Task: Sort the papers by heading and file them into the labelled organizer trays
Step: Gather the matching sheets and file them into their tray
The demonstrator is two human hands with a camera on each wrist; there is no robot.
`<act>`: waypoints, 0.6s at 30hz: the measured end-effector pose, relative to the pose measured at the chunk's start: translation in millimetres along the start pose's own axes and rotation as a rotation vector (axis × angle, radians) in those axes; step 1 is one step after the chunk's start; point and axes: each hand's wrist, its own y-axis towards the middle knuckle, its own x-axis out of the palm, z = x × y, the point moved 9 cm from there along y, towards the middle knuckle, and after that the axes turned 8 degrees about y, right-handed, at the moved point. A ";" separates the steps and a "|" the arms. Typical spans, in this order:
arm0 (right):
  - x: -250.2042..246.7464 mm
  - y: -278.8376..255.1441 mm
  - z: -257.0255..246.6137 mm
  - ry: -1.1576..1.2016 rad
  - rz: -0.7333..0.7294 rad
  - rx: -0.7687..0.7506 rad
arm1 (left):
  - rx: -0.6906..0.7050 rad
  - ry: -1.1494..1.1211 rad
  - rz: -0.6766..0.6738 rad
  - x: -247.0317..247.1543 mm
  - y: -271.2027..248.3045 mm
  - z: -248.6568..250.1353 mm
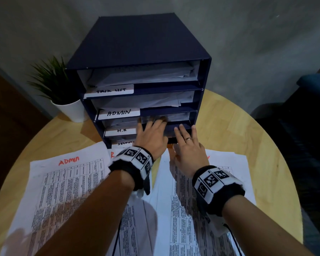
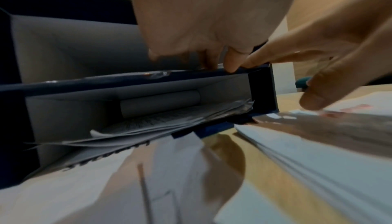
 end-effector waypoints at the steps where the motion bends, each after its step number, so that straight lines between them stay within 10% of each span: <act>1: 0.4 0.1 0.3 0.003 -0.004 0.002 | -0.003 -0.018 -0.024 0.5 3.7 1.6; 18: -32.1 -25.2 29.8 0.402 -0.045 0.135 | -0.078 -0.250 -0.048 -11.3 -29.6 -41.0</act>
